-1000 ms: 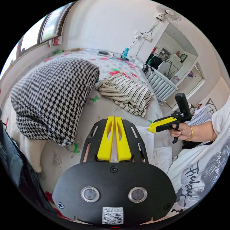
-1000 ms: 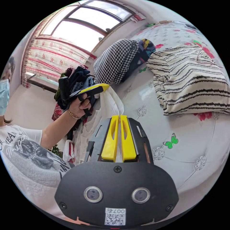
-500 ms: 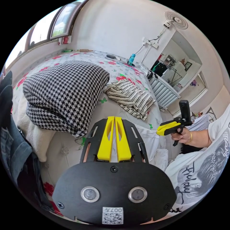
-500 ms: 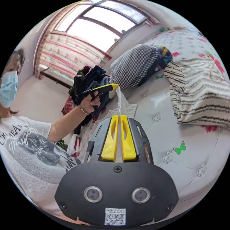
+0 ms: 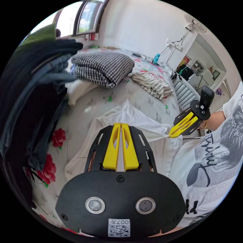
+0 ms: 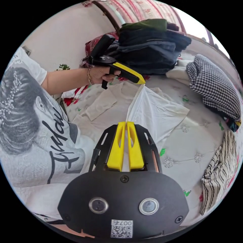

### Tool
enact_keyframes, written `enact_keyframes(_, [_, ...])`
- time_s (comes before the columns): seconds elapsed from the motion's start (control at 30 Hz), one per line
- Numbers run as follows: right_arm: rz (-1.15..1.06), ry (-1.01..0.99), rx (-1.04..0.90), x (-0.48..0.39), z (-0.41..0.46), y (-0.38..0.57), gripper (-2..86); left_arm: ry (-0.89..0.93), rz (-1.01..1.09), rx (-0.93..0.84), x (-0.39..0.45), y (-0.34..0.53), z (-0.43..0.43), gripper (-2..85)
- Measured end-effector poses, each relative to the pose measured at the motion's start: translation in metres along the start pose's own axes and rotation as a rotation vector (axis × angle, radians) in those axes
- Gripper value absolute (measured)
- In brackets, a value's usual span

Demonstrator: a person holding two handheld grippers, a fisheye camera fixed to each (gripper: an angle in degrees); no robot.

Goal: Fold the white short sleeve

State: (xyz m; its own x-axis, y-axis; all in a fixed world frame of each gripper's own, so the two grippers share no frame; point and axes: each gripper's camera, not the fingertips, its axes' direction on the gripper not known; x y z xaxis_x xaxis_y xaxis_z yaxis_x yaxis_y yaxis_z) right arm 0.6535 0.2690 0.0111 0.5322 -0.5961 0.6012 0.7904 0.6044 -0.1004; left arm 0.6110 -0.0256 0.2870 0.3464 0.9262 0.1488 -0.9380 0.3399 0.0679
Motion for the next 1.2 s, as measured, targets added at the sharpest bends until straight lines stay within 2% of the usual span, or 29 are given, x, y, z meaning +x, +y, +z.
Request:
enact_keyframes(0.17, [-0.062,-0.008,-0.127,-0.021,0.056,-0.003,-0.1,-0.002,-0.039,-0.171,-0.004,0.04,0.044,-0.9])
enact_keyframes(0.4, [-0.044,-0.028,-0.227,-0.033,0.105,0.003,0.4,0.02,-0.033,-0.209,-0.005,0.051,0.055,1.1])
enact_keyframes(0.53, [-0.01,-0.01,-0.157,-0.027,0.079,-0.001,0.5,-0.023,-0.057,-0.177,-0.007,0.056,0.03,3.1])
enact_keyframes(0.77, [0.211,0.19,0.022,0.077,0.048,-0.049,0.8,-0.014,-0.109,-0.079,-0.024,0.022,0.028,3.6])
enact_keyframes(0.93, [0.236,0.229,-0.02,0.119,0.084,-0.092,0.7,0.08,-0.071,-0.009,-0.019,-0.031,0.05,3.9])
enact_keyframes(1.0, [0.229,0.232,-0.119,0.13,0.111,-0.102,0.5,0.096,-0.044,-0.033,-0.015,-0.046,0.066,3.6])
enact_keyframes(1.1, [0.199,0.251,-0.097,0.125,0.107,-0.103,0.3,-0.013,-0.04,-0.148,-0.022,-0.055,0.094,0.8])
enact_keyframes(1.2, [0.163,0.268,-0.007,0.109,0.085,-0.094,0.1,-0.002,-0.053,-0.063,-0.032,-0.061,0.081,0.4])
